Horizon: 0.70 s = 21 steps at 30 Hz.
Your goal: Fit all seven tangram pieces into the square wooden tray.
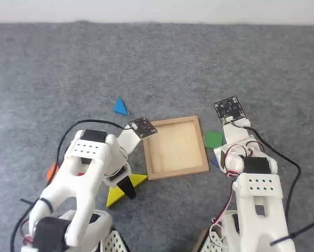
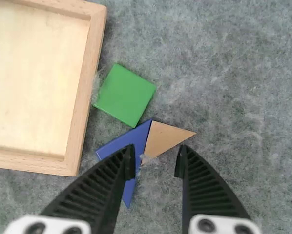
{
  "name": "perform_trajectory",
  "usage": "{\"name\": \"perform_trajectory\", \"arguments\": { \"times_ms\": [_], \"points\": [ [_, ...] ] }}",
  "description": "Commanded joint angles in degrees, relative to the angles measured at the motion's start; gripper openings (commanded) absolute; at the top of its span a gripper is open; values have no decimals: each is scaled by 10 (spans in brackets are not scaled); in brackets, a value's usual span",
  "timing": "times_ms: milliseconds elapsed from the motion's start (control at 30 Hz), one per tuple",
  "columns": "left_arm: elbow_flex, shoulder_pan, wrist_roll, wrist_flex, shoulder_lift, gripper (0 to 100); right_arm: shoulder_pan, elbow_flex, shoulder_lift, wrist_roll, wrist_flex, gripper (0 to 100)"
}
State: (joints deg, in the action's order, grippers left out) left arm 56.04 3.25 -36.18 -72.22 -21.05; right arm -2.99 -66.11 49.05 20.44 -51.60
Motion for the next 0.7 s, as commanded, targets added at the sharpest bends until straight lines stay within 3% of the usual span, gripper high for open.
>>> {"name": "perform_trajectory", "arguments": {
  "times_ms": [0,433,667],
  "points": [
    [-23,-2,0,25,-12,376,7,24,23,-2,-5,154],
    [-76,-27,-20,34,136,386,7,24,23,-2,-6,154],
    [-73,-22,-18,35,138,375,7,24,23,-2,-6,154]
  ]
}}
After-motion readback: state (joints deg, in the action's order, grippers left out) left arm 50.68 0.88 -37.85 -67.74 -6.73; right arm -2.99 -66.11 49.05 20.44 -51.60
